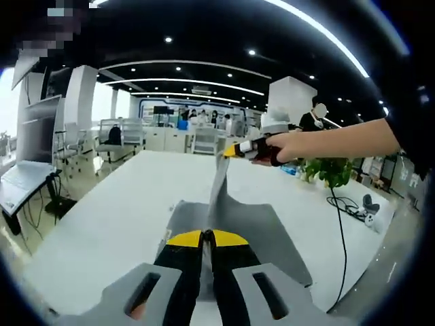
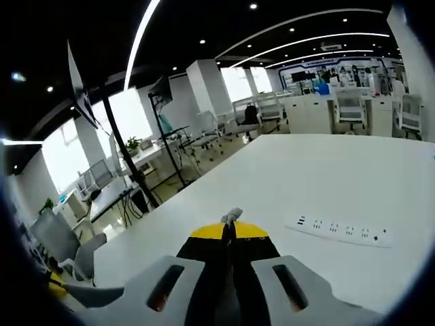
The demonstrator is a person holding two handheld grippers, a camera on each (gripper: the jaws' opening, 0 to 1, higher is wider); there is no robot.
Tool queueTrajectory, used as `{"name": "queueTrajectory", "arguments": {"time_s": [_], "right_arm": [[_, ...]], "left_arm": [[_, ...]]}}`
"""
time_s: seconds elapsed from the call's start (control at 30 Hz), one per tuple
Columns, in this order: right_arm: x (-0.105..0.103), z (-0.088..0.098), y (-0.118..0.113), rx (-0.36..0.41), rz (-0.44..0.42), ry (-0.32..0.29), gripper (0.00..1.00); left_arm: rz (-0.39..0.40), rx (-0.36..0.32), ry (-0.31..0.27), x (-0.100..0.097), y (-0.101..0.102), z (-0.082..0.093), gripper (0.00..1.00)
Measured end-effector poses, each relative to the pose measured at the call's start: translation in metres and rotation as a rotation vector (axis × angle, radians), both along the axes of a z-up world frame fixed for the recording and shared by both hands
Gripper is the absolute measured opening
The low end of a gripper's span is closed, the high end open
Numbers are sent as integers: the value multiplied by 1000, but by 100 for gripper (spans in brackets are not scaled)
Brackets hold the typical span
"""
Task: Fold the towel on the table until its edges align and the towel forms a compact rectangular stack.
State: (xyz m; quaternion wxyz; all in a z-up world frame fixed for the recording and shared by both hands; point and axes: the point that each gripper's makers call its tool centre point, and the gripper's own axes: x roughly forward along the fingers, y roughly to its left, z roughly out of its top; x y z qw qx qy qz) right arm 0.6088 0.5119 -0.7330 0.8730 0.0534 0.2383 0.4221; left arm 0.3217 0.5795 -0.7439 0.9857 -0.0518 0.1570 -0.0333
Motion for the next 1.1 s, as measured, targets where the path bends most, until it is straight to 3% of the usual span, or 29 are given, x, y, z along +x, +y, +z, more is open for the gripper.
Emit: {"name": "queueTrajectory", "arguments": {"time_s": [0.17,0.47,0.87,1.1], "right_arm": [[4,-22,17,-27,22,10,0],[10,-56,49,-61,74,28,0],[11,-82,73,-87,114,24,0],[16,-96,79,-93,120,36,0]], "left_arm": [[49,7,59,1,26,-31,4],[109,-4,138,-4,51,-69,4],[147,-32,215,-4,69,-111,4],[162,-47,238,-1,75,-123,4]]}}
